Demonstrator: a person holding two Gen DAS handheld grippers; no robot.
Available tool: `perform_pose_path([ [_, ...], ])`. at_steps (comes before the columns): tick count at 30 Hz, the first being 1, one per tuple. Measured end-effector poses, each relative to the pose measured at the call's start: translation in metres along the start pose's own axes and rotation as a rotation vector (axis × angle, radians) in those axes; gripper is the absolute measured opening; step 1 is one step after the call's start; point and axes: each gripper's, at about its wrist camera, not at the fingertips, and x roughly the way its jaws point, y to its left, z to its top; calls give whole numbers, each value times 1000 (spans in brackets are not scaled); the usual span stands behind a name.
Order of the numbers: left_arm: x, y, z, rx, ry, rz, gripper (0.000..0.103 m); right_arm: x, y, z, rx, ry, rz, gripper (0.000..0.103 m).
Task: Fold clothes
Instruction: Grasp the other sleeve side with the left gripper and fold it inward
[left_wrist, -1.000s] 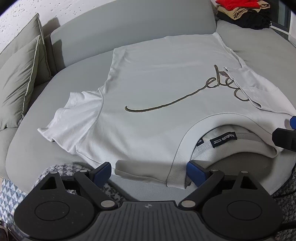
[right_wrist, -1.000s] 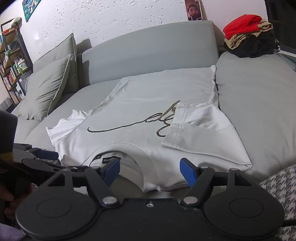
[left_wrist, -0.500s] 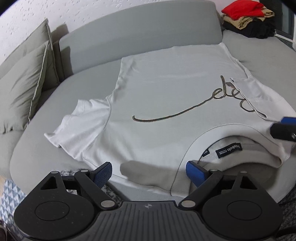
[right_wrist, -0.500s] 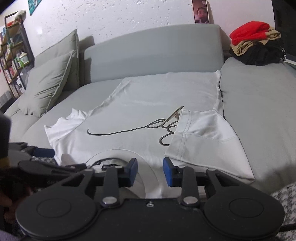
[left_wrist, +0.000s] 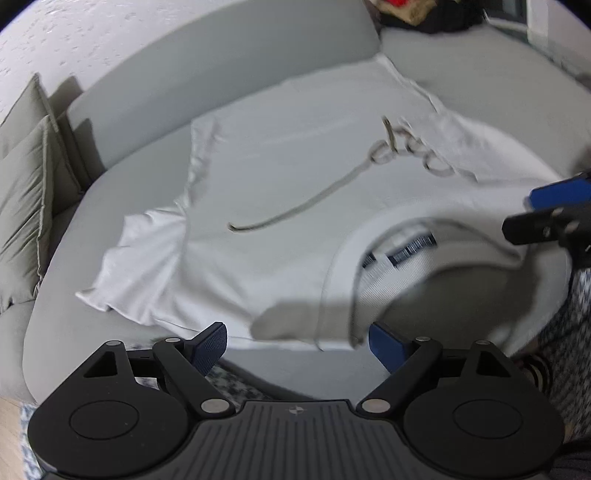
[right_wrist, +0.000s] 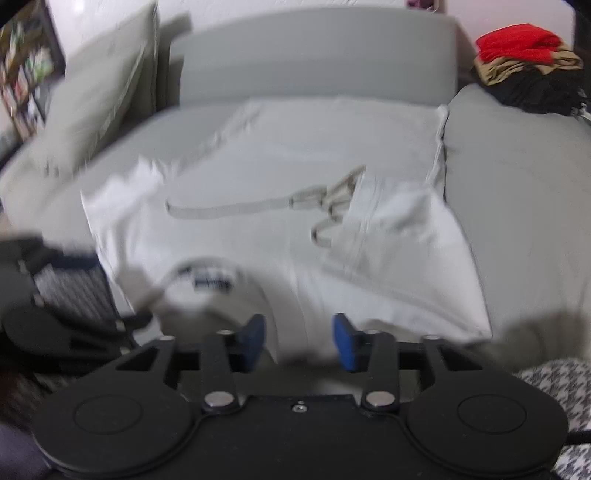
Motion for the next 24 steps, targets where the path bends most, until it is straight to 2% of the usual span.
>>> perform_pose_path([
  [4, 1, 48, 3, -177, -29, 26, 86, -14, -8, 16, 94, -81, 57, 67],
  [8, 11, 102, -5, -368, -21, 104, 82, -7, -16, 17, 204, -63, 117, 67],
  [13, 22, 173, -22, -657, -30, 122, 80, -6, -22, 21, 256, -77, 115, 67],
  [17, 40, 223, -35, -879, -46, 99, 73, -11, -30, 27, 298, -107, 118, 67],
  [19, 50, 239, -40, -953, -59, 69, 71, -12, -35, 28, 335, -112, 137, 65],
  [21, 59, 251, -42, -1002, -77, 32, 70, -13, -40, 28, 374, -117, 155, 62],
  [24, 74, 261, -39, -1007, -84, -4, 70, -14, -44, 27, 404, -130, 163, 57],
])
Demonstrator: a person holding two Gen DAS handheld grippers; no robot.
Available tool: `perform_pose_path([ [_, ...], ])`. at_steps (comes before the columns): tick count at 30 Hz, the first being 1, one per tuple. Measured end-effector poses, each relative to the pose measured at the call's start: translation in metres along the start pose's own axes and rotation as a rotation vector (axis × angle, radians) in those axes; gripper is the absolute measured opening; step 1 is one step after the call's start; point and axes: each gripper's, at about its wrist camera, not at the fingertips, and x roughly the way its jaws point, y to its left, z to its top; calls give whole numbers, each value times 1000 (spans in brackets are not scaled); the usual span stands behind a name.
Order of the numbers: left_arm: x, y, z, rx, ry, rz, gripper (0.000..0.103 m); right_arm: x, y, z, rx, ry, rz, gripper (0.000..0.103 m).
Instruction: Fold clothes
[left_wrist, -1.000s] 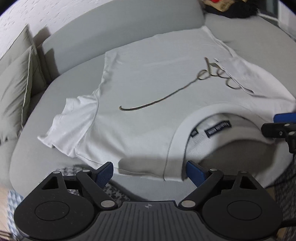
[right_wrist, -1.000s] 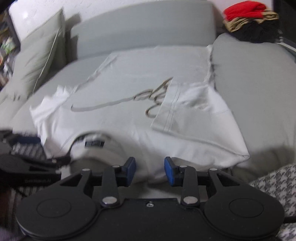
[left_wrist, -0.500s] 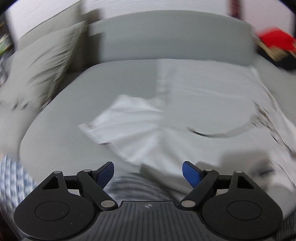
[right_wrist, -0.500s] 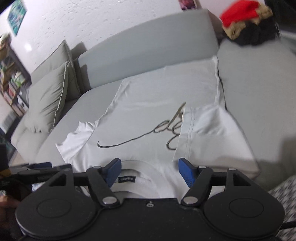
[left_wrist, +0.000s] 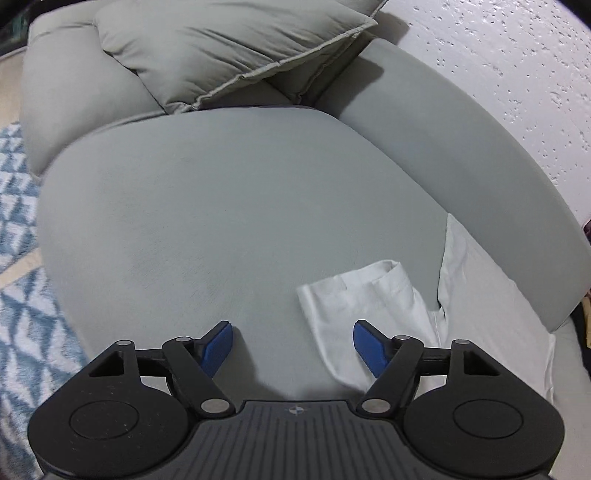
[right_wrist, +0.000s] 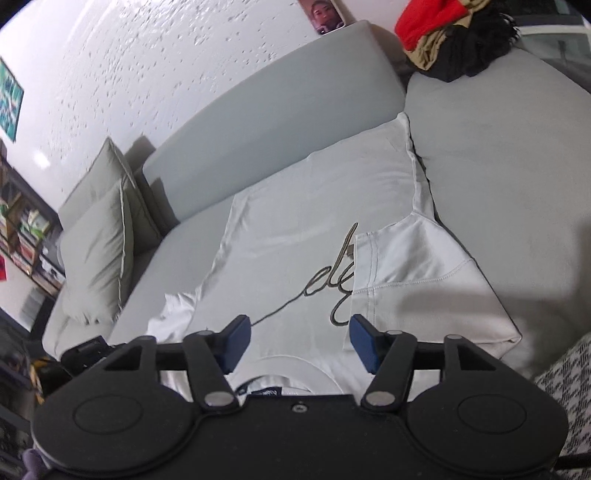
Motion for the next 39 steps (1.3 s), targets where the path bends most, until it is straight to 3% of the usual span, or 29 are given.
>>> perform_pose_path([
  [3, 8, -5, 9, 20, 10, -21, 66, 0, -3, 1, 14, -2, -8, 57],
  [6, 20, -8, 16, 9, 65, -52, 40, 0, -4, 1, 21, -4, -18, 57],
  [10, 30, -10, 16, 2, 74, -35, 29, -3, -6, 1, 33, -13, -15, 57],
  [11, 29, -10, 15, 1, 72, -28, 22, -4, -6, 1, 30, -15, -15, 57],
  [12, 28, -10, 15, 2, 70, -22, 3, -6, -6, 1, 26, -18, -16, 57],
  [13, 26, -12, 15, 7, 62, -18, 0, -7, -6, 0, 24, -21, -17, 57],
  [16, 13, -26, 12, 73, 9, 1, 0, -10, -8, 0, 29, -29, -15, 57],
  [21, -22, -83, -1, 312, -129, 11, 0, -14, -14, -1, 56, -39, -5, 57],
  [25, -54, -147, -35, 566, -256, -24, 0, -18, -19, -2, 67, -47, 2, 57],
  [28, -64, -189, -80, 750, -294, -61, 0, -21, -23, -2, 81, -53, 5, 57],
  [32, -44, -215, -149, 956, -136, -88, 4, -22, -27, -2, 90, -49, 7, 57],
  [33, -38, -217, -165, 1000, -82, -82, 18, -22, -28, -2, 92, -45, 7, 58],
  [34, -36, -214, -176, 1030, -43, -73, 19, -22, -30, -2, 95, -39, 8, 59],
  [36, -41, -204, -192, 1071, -9, -71, 19, -23, -33, -2, 99, -28, 10, 61],
  [39, -62, -184, -174, 996, 8, -126, 34, -24, -40, -2, 112, -25, 5, 63],
])
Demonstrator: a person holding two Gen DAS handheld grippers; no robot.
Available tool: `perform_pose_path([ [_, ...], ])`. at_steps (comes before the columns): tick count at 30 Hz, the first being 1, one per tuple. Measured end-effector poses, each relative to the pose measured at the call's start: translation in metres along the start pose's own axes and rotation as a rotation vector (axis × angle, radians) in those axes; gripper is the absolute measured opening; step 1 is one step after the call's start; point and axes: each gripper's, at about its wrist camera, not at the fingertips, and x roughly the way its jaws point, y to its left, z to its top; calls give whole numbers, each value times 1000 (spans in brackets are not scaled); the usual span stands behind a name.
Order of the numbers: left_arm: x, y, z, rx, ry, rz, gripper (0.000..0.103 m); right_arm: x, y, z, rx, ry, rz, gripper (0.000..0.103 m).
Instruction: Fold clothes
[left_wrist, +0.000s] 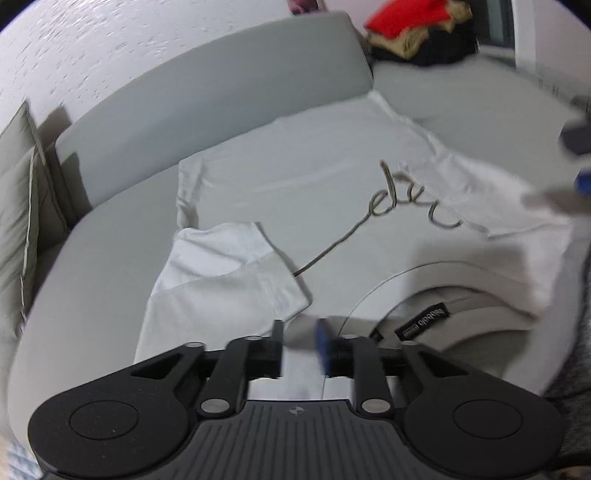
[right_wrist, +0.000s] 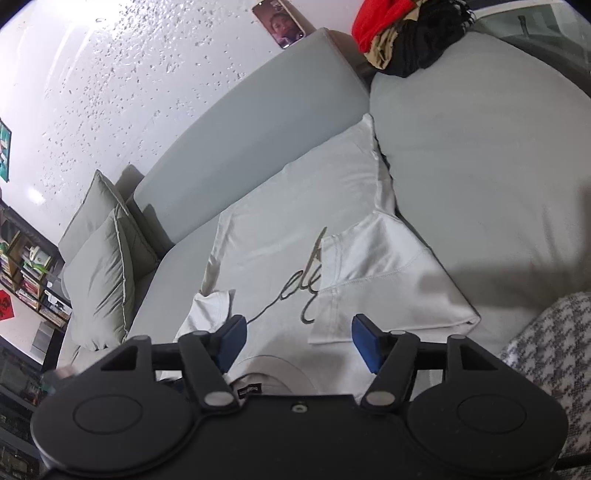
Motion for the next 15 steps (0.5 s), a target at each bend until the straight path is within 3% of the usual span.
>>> perform_pose_path([
  [3, -16, 45, 7, -180, -18, -3, 36, 5, -5, 2, 3, -4, -30, 63],
  [5, -15, 81, 12, -297, -17, 29, 34, 9, -9, 4, 4, -7, -52, 53],
  [8, 1, 118, 20, -395, 4, 65, 8, 26, -5, 13, -79, -16, -136, 27],
  [10, 21, 124, 31, -385, 27, 78, 4, 45, -3, 22, -146, -4, -204, 27],
  [12, 43, 115, 39, -302, 73, 129, 3, 69, -2, 28, -224, 14, -295, 27],
  [15, 80, 107, 33, -190, 265, 246, 3, 104, -8, 22, -356, 94, -520, 27],
])
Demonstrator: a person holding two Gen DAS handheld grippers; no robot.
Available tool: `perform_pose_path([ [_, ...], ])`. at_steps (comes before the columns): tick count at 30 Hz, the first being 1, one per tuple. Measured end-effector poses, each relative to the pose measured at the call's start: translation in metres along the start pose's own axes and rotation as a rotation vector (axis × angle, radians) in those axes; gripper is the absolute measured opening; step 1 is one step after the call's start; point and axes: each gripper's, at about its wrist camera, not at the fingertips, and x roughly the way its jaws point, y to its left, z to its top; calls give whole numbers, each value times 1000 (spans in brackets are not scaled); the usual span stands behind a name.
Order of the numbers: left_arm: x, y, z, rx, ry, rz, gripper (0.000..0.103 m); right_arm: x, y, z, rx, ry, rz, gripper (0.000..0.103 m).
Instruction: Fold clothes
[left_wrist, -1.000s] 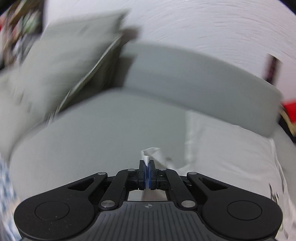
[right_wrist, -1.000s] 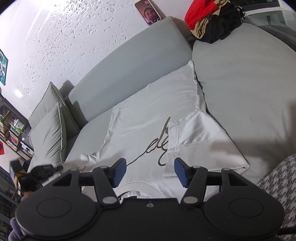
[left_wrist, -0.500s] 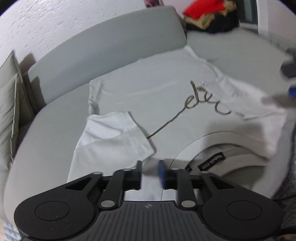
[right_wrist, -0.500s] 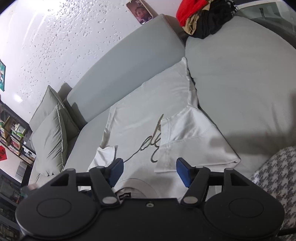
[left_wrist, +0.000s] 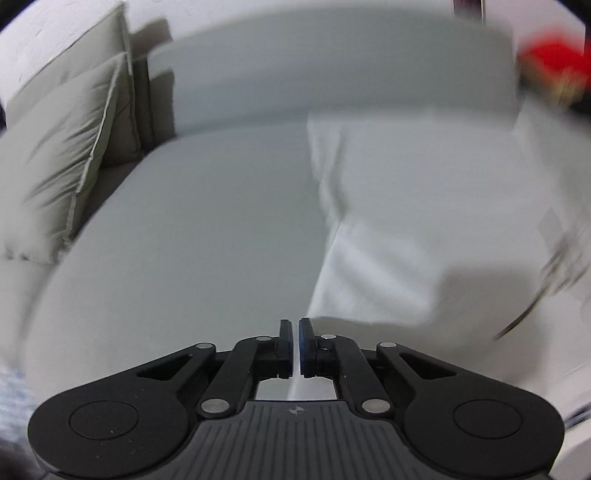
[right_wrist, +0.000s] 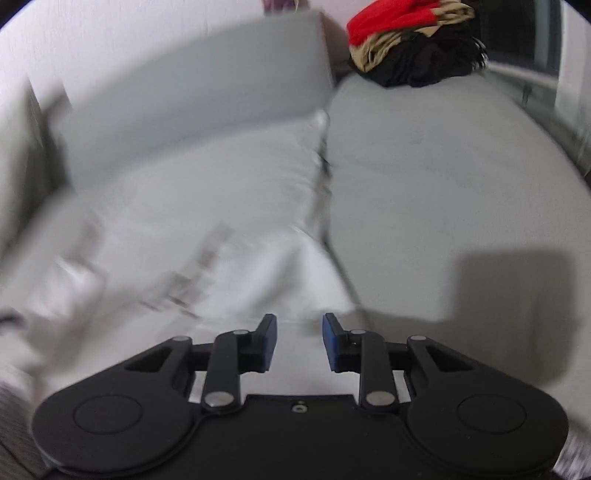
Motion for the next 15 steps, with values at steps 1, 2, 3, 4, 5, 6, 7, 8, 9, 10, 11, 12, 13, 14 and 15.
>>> perform_pose_path([
  [1, 7, -2, -3, 24, 26, 41, 2, 8, 1, -5, -37, 25, -61, 16],
  [2, 7, -2, -7, 41, 15, 61, 2, 9, -1, -11, -52, 26, -79, 12],
  [3, 5, -3, -11, 61, 7, 74, 2, 6, -3, -16, -57, 18, -82, 12],
  [4, 3, -3, -13, 81, 4, 87, 2, 3, -4, -19, -61, 19, -82, 12],
  [5, 2, -2, -15, 95, 3, 101, 2, 0, -4, -21, -65, 29, -82, 12],
  [6, 0, 0, -17, 102, 3, 116, 3, -3, -5, -22, -65, 40, -80, 12],
  [7, -3, 3, -19, 100, 2, 132, 3, -7, -7, -21, -51, 50, -72, 13],
  [8, -7, 8, -21, 83, -4, 141, 3, -11, -10, -20, -27, 59, -59, 18],
  [9, -12, 14, -24, 56, -23, 127, 4, -17, -14, -19, 7, 60, -38, 22],
  [10, -19, 21, -27, 24, -51, 99, 6, -23, -19, -18, 45, 48, -3, 32],
  [11, -26, 25, -29, -2, -82, 70, 7, -29, -23, -17, 73, 28, 40, 35],
  [12, -31, 27, -29, -15, -117, 44, 7, -33, -26, -16, 93, 9, 83, 35],
  [13, -33, 25, -27, -17, -148, 21, 8, -35, -27, -14, 106, -5, 119, 35],
  [14, -35, 20, -23, -14, -174, -2, 8, -35, -24, -11, 108, -14, 149, 34],
  [15, -36, 15, -20, -9, -197, -27, 9, -33, -20, -8, 108, -20, 180, 33],
])
